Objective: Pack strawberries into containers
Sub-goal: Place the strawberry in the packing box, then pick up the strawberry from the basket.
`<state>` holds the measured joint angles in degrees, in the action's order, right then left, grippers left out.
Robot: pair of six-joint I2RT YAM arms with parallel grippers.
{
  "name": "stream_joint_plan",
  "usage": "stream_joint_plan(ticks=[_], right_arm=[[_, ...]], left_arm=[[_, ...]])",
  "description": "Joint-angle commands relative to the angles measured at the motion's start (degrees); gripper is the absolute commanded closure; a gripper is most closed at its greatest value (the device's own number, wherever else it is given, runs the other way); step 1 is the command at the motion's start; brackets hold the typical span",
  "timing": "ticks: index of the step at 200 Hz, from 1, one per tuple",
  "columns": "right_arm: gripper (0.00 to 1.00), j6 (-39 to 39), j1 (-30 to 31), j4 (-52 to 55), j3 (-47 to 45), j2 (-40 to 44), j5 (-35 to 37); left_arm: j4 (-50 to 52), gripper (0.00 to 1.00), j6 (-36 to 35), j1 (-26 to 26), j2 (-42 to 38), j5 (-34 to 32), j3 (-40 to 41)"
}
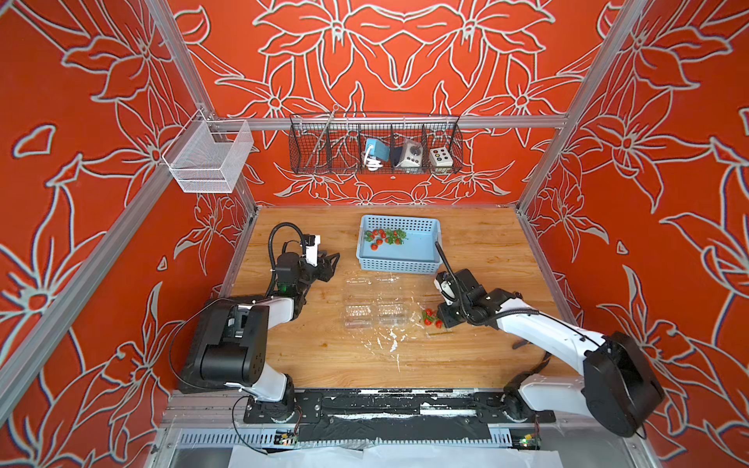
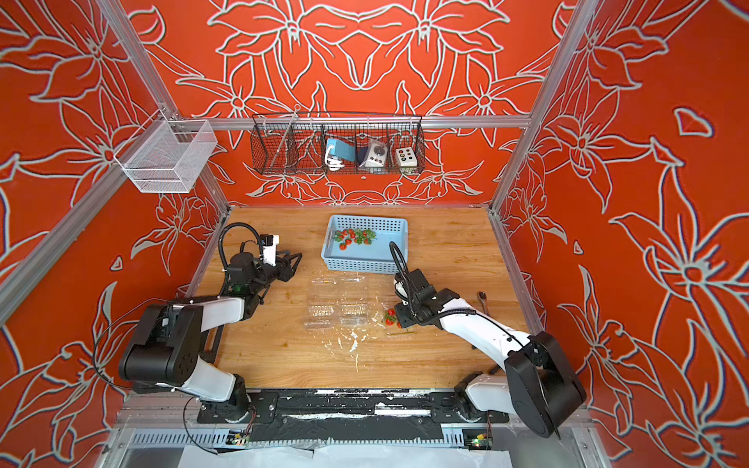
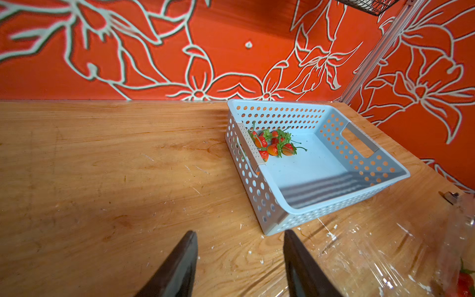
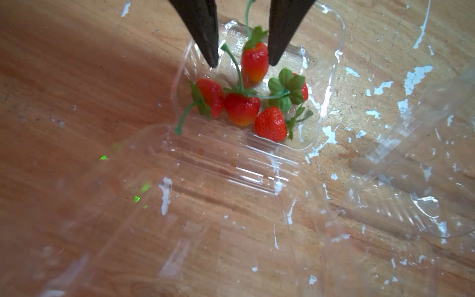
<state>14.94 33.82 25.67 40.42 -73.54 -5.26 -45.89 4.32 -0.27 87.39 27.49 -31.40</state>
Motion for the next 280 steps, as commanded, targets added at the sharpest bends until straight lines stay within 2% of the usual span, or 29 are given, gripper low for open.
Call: stream_joint_plan(ticks=[1, 41, 66, 98, 163, 224, 280], right_arm=[[0.63, 0.5, 0.5, 0.4, 0.9, 0.1, -0.4], [0.6, -3.0, 0.5, 4.0, 10.2, 3.0, 3.7], [0.6, -6.7, 0.0, 5.1, 20.1, -0.5, 5.7], [0.59, -10.9, -1.5, 6.0, 33.3, -10.8, 5.4], [0.57, -17.4, -5.0, 12.9, 63.2, -39.8, -0.2], [0.57, -13.9, -6.7, 9.9, 80.5, -58.8, -2.3], [0.58, -11.8, -7.7, 11.1, 93.1, -70.0, -2.5]], left_arm=[[-0.6, 0.47, -0.2, 0.3, -0.4, 0.0, -0.3], [-0.5, 0.47, -0.2, 0.3, -0.4, 0.1, -0.3], [-0.5, 0.46, -0.3, 0.3, -0.4, 0.2, -0.3], [-0.5, 0.47, -0.3, 0.3, -0.4, 0.2, -0.3], [-0.5, 0.46, -0.4, 0.3, -0.4, 0.4, -0.4], [-0.2, 0.47, -0.7, 0.4, -0.3, 0.6, -0.6], [-0.1, 0.47, -0.8, 0.4, -0.2, 0.6, -0.8]])
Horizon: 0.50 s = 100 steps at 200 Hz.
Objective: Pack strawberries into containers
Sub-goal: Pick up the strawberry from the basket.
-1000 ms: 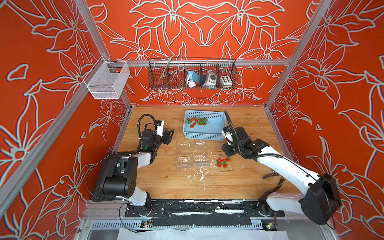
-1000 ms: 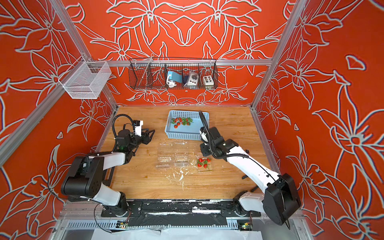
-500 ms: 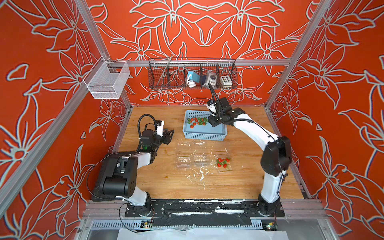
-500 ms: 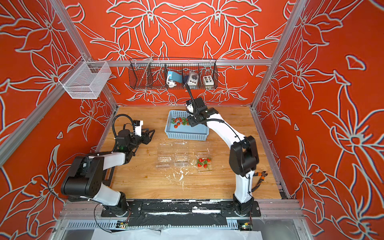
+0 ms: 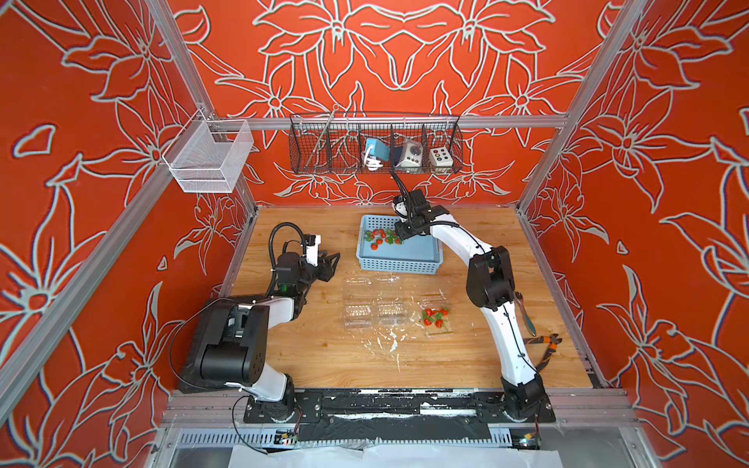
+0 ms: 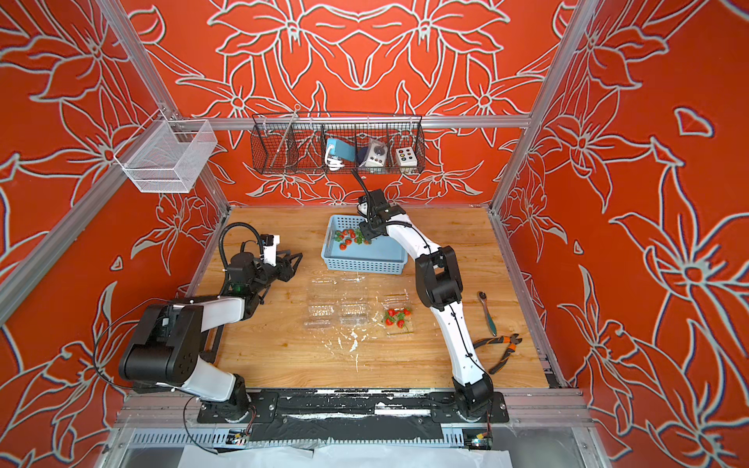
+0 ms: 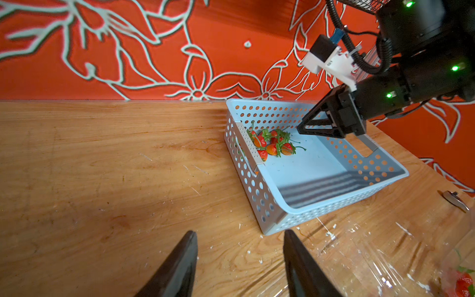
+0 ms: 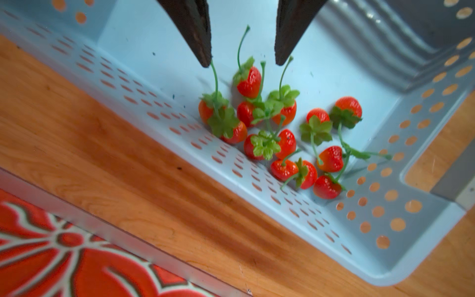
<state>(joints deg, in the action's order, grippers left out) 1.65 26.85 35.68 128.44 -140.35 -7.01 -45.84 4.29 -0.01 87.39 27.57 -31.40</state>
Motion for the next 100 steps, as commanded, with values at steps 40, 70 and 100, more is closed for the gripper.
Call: stream_joint_plan(ticks=[40, 70, 100], right_arm=[[0.61, 1.7, -1.5, 1.9, 10.4, -7.5, -1.2], [0.62, 1.6, -1.7, 2.6, 12.3, -9.1, -1.2], [0.63, 1.3, -1.9, 3.2, 12.2, -9.1, -0.9]], left_arm=[[0.1, 0.47, -0.9, 0.2, -0.2, 0.6, -0.9], [0.2, 0.46, -1.0, 0.4, -0.2, 0.6, -0.9], [0.1, 0.47, -1.0, 0.4, -0.2, 0.6, -0.9]])
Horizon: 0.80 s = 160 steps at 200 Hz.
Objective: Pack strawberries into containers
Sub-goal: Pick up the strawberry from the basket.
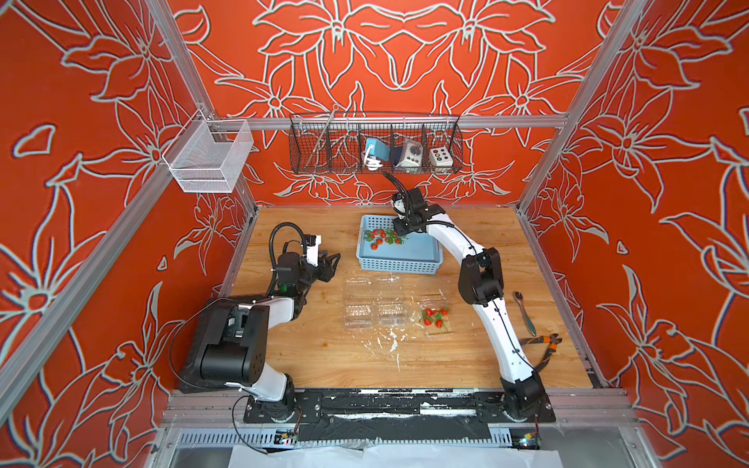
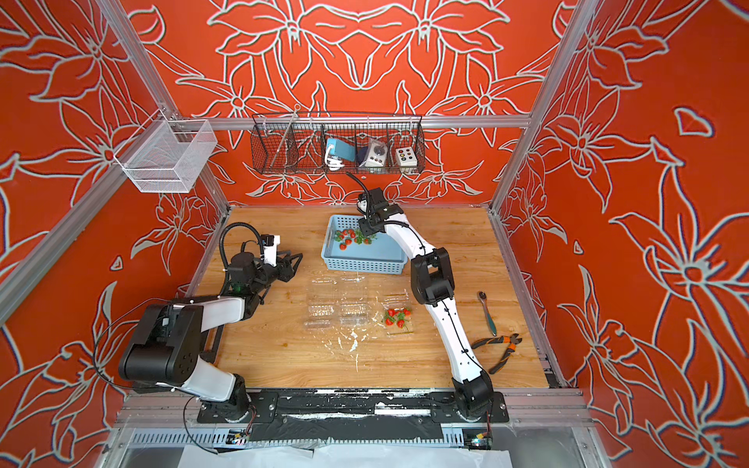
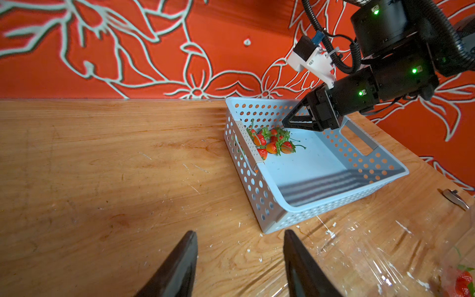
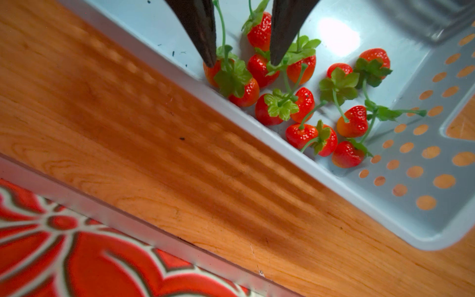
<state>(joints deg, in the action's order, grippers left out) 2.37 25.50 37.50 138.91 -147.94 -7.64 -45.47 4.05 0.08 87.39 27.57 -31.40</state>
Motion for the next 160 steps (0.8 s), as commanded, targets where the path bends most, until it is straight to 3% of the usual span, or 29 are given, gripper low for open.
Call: stream_joint_plan(ticks=[1, 160], right_arm=[[0.63, 0.5, -0.5, 1.3, 1.7, -1.5, -0.3], [0.73, 0.3, -1.5, 0.9, 4.1, -4.0, 0.3]], left_arm=[[-0.2, 0.47, -0.7, 0.3, -0.2, 0.6, -0.9], [-0.2, 0.47, -0.8, 0.3, -0.2, 0.6, -0.9]])
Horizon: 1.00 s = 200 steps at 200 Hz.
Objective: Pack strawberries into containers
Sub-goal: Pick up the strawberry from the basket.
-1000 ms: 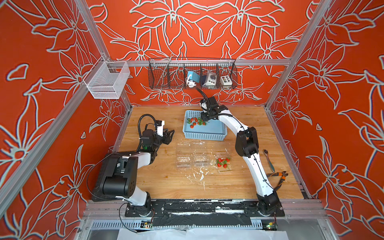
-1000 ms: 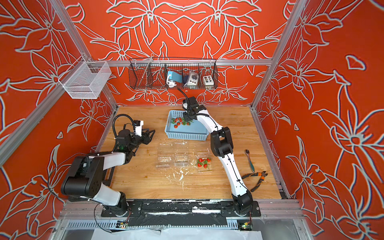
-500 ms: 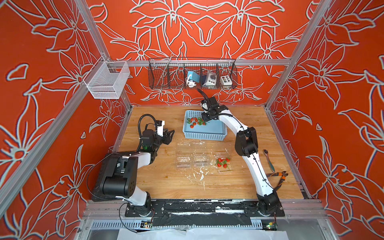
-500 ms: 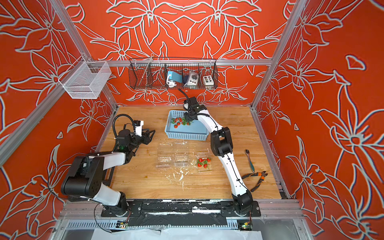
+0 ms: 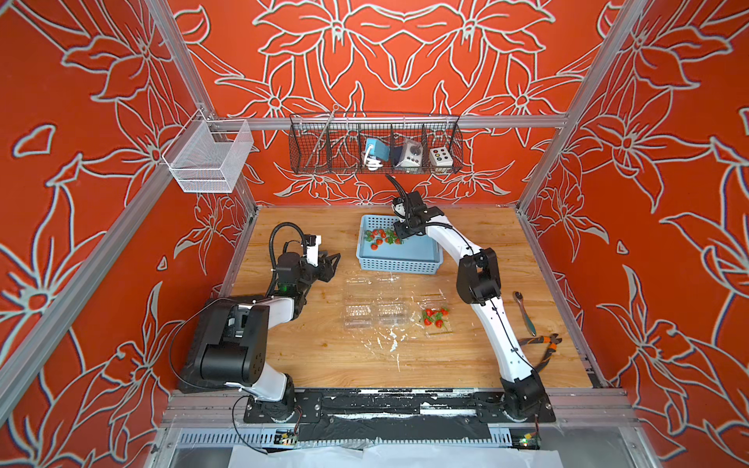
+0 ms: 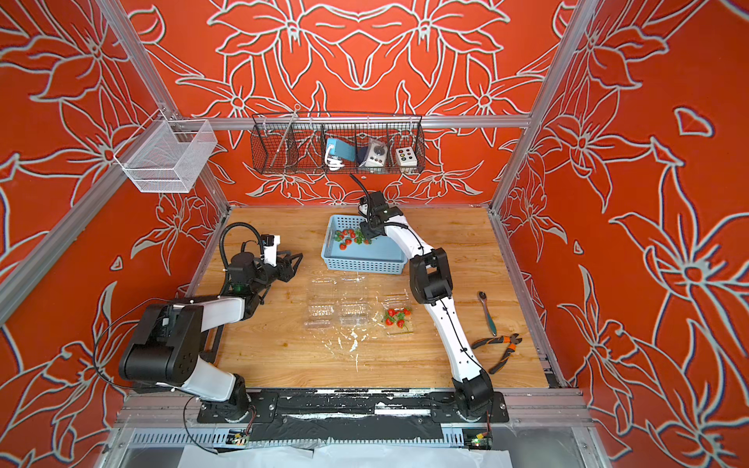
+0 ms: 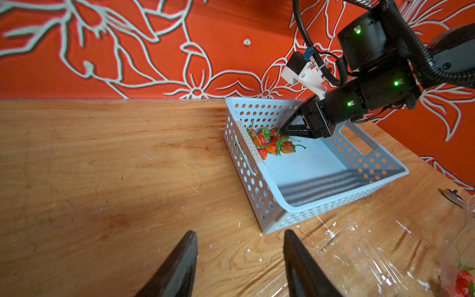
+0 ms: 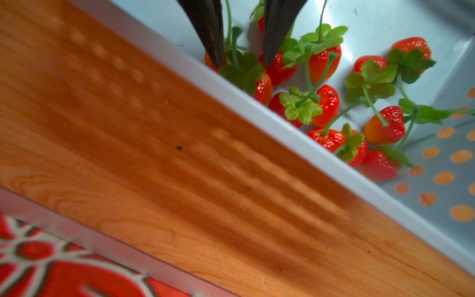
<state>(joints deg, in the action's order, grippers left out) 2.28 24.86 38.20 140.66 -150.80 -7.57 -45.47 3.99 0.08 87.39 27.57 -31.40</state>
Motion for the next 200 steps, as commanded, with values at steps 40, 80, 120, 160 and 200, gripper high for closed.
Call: stream_joint_plan(ticks=[40, 80, 120, 160, 200], right_arm=[[0.78, 0.4, -1.1, -0.9, 2.8, -1.5, -0.6], [0.84, 0.8, -1.4, -0.8, 3.4, -1.9, -1.8], [0.98, 1.5, -1.4, -0.8, 3.6, -1.6, -4.3], [1.0, 1.5, -1.4, -1.9, 0.0, 1.5, -5.6], [1.0, 1.4, -1.4, -4.6, -7.9, 7.9, -6.0]], left_arm=[[-0.2, 0.47, -0.8, 0.4, -0.1, 0.6, -0.9], [-0.2, 0.46, -0.8, 0.4, -0.2, 0.6, -0.9], [-0.2, 0.46, -0.7, 0.4, -0.3, 0.6, -0.9], [-0.2, 0.47, -0.7, 0.4, -0.2, 0.5, -0.9], [-0.2, 0.46, -0.7, 0.4, -0.3, 0.6, -0.8]])
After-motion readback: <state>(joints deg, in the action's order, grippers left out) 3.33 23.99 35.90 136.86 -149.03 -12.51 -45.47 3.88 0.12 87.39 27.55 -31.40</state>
